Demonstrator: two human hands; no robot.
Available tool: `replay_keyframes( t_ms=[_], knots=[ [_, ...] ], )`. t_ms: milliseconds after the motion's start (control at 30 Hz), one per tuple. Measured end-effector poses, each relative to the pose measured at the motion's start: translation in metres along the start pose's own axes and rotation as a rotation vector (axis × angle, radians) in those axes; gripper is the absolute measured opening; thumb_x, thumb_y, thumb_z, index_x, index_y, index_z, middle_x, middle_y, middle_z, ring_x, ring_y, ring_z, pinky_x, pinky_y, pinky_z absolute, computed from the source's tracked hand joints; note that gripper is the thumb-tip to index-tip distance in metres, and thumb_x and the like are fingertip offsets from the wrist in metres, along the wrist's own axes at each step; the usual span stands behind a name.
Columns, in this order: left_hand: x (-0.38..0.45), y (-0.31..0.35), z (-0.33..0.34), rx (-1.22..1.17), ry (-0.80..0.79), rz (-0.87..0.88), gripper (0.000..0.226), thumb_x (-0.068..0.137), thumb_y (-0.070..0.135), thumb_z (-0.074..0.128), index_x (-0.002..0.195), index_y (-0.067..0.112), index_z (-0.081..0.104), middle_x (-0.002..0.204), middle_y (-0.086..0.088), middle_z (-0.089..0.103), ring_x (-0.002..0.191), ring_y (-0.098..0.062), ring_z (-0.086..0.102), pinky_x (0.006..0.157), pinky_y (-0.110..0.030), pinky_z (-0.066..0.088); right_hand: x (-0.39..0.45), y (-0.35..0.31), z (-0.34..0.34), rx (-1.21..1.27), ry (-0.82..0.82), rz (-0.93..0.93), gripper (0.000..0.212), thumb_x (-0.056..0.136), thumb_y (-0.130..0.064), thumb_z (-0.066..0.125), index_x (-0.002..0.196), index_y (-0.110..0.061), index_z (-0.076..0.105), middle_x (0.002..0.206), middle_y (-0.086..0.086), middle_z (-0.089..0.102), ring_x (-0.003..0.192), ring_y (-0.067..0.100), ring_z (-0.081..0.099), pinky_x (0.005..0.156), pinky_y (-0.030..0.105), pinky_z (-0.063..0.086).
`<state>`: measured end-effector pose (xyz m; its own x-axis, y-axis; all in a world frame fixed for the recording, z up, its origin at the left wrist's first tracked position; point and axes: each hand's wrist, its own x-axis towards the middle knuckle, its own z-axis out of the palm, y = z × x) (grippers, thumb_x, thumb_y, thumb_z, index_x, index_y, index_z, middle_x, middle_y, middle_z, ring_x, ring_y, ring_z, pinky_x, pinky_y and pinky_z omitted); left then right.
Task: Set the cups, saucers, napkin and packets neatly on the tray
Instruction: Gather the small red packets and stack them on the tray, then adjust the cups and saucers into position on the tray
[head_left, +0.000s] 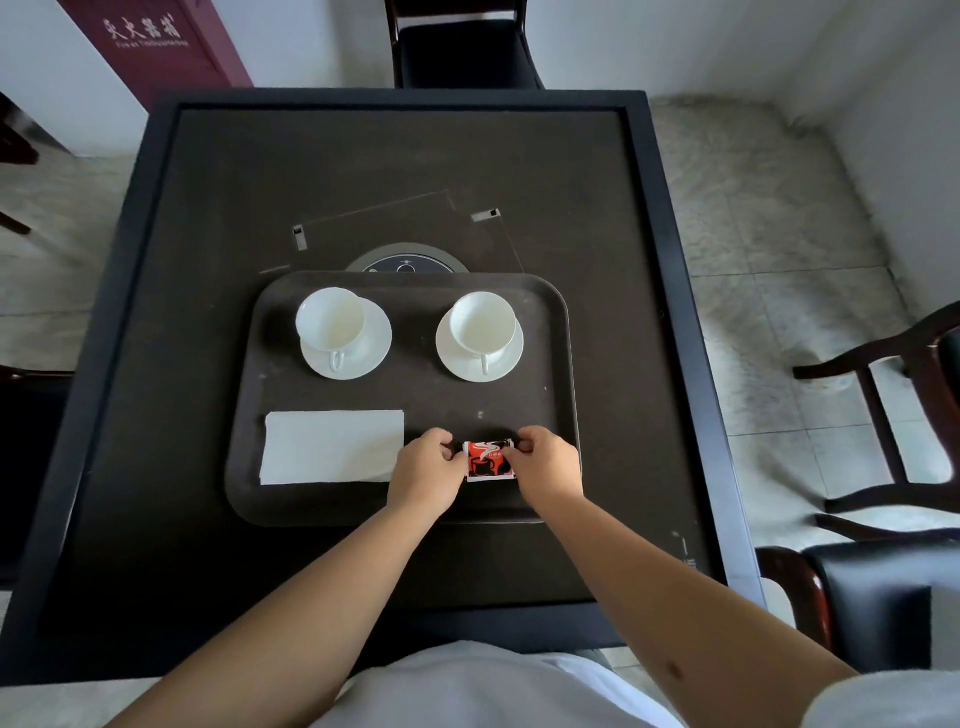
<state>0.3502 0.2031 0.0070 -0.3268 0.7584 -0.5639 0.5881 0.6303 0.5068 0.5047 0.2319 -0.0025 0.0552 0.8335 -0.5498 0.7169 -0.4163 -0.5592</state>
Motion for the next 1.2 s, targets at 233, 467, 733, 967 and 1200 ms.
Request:
replay_keyframes(
  t_ms=[233, 467, 733, 967, 1200],
  knots=[
    [0.003, 0.008, -0.031, -0.029, 0.058, 0.144, 0.052, 0.094, 0.036, 0.059, 0.143, 0.027, 0.044, 0.147, 0.002, 0.047, 0.130, -0.019, 0.048, 0.101, -0.041, 0.047, -0.005, -0.018, -0.027, -0.164, 0.002, -0.179, 0.060, 0.090, -0.040, 0.066, 0.143, -0.026, 0.042, 0.144, -0.004, 0.050, 0.126, 0.018, 0.050, 0.092, 0.033, 0.046],
    [0.015, 0.028, -0.052, 0.111, 0.116, 0.279, 0.065, 0.093, 0.047, 0.057, 0.150, 0.031, 0.030, 0.160, 0.002, 0.025, 0.145, -0.022, 0.028, 0.106, -0.044, 0.039, 0.002, -0.048, -0.051, -0.397, 0.025, -0.358, 0.070, 0.090, -0.048, 0.062, 0.148, -0.029, 0.030, 0.160, -0.005, 0.024, 0.143, 0.022, 0.031, 0.105, 0.048, 0.042],
    [0.027, 0.040, -0.069, 0.369, 0.178, 0.440, 0.076, 0.085, 0.069, 0.039, 0.149, 0.038, 0.011, 0.163, -0.002, 0.017, 0.146, -0.028, 0.024, 0.106, -0.050, 0.037, 0.015, -0.074, -0.072, -0.515, 0.081, -0.496, 0.074, 0.089, -0.050, 0.060, 0.149, -0.031, 0.023, 0.162, -0.001, 0.018, 0.145, 0.026, 0.026, 0.108, 0.051, 0.037],
    [0.051, 0.068, -0.076, 0.264, 0.120, 0.353, 0.084, 0.087, 0.059, 0.057, 0.150, 0.022, 0.017, 0.154, -0.004, 0.032, 0.132, -0.029, 0.045, 0.094, -0.045, 0.047, 0.048, -0.105, -0.088, -0.559, -0.029, -0.492, 0.075, 0.091, -0.036, 0.064, 0.151, -0.028, 0.019, 0.164, 0.000, 0.008, 0.140, 0.029, 0.034, 0.092, 0.047, 0.051],
    [0.065, 0.086, -0.068, 0.156, 0.061, 0.292, 0.082, 0.087, 0.042, 0.069, 0.148, 0.015, 0.021, 0.135, -0.012, 0.051, 0.115, -0.030, 0.056, 0.086, -0.041, 0.048, 0.078, -0.126, -0.084, -0.554, -0.121, -0.429, 0.072, 0.097, -0.029, 0.055, 0.155, -0.024, 0.012, 0.164, -0.001, 0.007, 0.137, 0.028, 0.040, 0.087, 0.038, 0.048]
  ],
)
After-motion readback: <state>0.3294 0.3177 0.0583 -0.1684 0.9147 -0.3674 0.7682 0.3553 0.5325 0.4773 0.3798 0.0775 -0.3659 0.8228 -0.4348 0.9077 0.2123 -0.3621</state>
